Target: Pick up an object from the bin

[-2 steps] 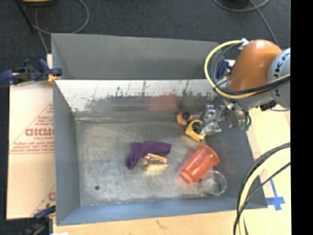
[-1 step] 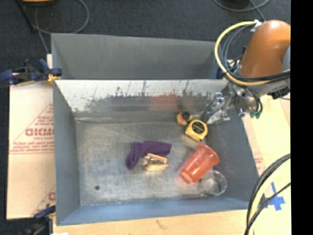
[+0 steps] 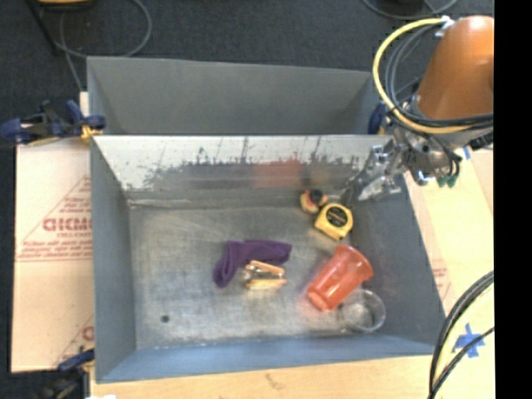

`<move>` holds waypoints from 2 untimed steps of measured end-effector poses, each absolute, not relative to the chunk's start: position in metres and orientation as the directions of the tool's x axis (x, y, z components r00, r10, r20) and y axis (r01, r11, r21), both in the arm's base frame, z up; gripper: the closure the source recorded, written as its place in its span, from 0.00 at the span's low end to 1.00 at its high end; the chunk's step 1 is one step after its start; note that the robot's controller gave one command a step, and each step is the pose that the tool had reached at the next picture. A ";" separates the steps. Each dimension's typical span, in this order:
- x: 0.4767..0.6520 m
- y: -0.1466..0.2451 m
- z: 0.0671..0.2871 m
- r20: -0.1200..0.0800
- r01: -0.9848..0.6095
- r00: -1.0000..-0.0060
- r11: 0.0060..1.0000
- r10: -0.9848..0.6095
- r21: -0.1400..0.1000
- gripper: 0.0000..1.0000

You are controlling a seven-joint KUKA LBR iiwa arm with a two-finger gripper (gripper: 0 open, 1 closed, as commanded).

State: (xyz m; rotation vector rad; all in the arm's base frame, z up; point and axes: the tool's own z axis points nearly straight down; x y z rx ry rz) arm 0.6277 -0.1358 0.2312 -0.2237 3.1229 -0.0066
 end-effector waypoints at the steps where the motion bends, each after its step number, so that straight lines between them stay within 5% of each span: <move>1: 0.611 -0.145 0.140 -0.002 -0.137 -0.991 0.991 -0.137 0.001 0.00; 2: 0.612 -0.145 0.142 -0.005 -0.138 -0.990 0.990 -0.138 -0.001 0.00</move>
Offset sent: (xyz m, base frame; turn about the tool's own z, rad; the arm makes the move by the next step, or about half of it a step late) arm 0.0000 0.0000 0.0000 0.0000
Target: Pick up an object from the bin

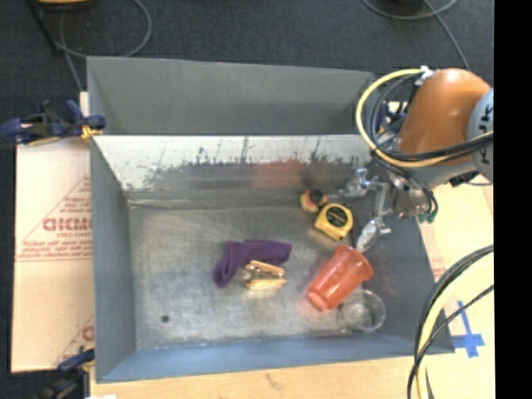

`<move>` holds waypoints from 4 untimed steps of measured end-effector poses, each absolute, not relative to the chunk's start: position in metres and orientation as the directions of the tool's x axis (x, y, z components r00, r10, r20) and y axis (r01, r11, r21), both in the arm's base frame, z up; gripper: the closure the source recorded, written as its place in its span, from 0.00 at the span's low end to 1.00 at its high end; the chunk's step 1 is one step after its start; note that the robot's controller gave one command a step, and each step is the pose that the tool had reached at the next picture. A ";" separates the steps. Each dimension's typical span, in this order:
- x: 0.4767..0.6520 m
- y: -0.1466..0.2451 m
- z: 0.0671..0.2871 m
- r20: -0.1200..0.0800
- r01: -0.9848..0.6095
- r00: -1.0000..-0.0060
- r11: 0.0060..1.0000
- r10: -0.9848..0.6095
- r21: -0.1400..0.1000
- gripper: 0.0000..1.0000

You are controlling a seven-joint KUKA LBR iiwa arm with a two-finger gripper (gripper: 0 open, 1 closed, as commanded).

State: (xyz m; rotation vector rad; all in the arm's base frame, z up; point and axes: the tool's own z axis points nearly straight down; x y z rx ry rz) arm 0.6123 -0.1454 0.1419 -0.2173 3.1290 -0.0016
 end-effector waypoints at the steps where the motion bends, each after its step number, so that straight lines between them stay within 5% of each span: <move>1: 0.617 -0.138 0.116 -0.007 -0.081 -0.997 0.997 -0.081 -0.001 0.00; 2: 0.621 -0.133 0.107 -0.005 -0.067 -0.998 0.998 -0.067 0.000 0.00; 3: 0.644 -0.138 0.088 -0.013 -0.131 -0.991 0.991 -0.131 -0.007 0.00; 4: 0.644 -0.134 0.085 -0.010 -0.091 -0.996 0.996 -0.091 -0.009 0.00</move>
Offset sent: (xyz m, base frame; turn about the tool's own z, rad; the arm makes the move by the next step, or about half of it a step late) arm 0.0274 0.0287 -0.0515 -0.0249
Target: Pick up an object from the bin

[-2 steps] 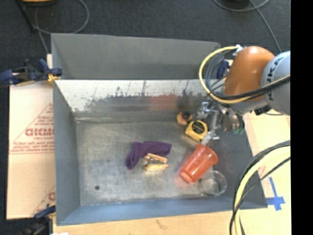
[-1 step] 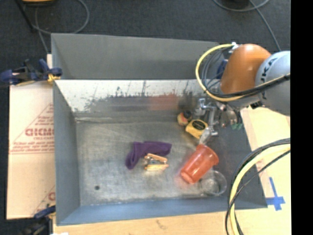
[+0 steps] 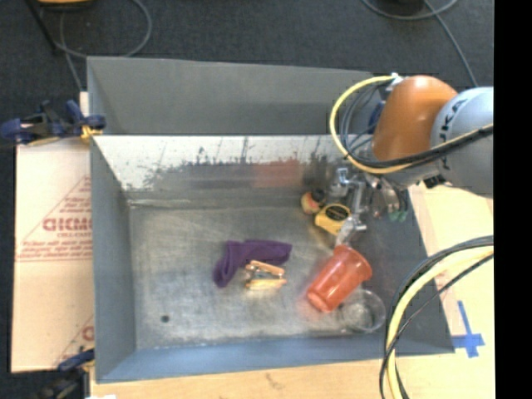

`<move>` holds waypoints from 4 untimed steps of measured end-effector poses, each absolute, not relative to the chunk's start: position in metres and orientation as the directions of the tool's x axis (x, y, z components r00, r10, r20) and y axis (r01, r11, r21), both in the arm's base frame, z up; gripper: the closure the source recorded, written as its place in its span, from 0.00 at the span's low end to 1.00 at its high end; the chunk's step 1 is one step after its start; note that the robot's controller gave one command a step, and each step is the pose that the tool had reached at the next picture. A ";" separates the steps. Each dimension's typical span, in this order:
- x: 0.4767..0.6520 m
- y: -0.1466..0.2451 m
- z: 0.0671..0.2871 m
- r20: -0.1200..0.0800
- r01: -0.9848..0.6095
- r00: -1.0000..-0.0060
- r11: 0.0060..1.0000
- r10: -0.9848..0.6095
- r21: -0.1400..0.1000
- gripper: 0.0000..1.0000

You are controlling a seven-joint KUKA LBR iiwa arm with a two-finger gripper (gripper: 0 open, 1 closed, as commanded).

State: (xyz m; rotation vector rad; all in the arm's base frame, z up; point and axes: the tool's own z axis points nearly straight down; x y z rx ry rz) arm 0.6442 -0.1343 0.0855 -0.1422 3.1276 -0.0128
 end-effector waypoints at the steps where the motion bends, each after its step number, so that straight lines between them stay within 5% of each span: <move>1: 0.644 -0.127 0.082 -0.009 -0.046 -0.999 0.999 -0.047 -0.010 0.00; 3: 0.604 -0.121 0.088 -0.010 0.163 -0.987 0.987 0.163 -0.001 0.00; 4: 0.623 -0.133 0.088 -0.004 0.294 -0.956 0.956 0.294 0.002 0.00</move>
Offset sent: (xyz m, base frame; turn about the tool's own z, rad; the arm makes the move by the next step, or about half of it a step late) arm -0.0451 0.0166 0.0030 0.2468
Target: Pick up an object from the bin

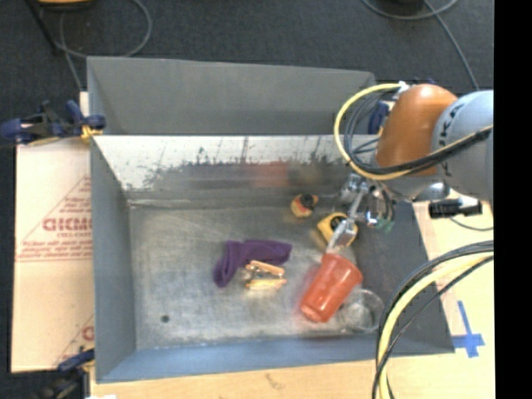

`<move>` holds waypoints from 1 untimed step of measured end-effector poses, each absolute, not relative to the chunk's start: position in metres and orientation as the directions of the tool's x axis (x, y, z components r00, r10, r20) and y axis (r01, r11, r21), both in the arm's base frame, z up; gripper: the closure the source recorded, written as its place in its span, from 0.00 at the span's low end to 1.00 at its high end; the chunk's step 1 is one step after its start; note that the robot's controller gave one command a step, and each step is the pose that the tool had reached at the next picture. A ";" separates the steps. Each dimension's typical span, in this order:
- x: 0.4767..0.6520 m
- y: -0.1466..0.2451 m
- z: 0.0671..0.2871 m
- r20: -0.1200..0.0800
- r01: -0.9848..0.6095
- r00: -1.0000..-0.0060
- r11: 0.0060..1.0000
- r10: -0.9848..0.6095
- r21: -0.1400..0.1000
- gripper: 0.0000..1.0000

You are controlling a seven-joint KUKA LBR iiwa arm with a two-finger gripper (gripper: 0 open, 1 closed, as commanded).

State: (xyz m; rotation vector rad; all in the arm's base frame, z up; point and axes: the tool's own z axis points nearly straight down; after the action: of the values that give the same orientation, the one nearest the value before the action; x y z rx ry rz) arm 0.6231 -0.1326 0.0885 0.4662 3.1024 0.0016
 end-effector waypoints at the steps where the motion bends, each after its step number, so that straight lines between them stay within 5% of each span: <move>1: 0.612 -0.140 0.080 -0.005 0.379 -0.925 0.925 0.379 0.001 0.00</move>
Offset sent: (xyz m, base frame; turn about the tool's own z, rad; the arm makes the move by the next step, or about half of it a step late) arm -0.0086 0.0071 0.0125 0.2051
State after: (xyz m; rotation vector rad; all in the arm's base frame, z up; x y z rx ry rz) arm 0.6123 -0.1395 0.0801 0.6064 3.0769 -0.0008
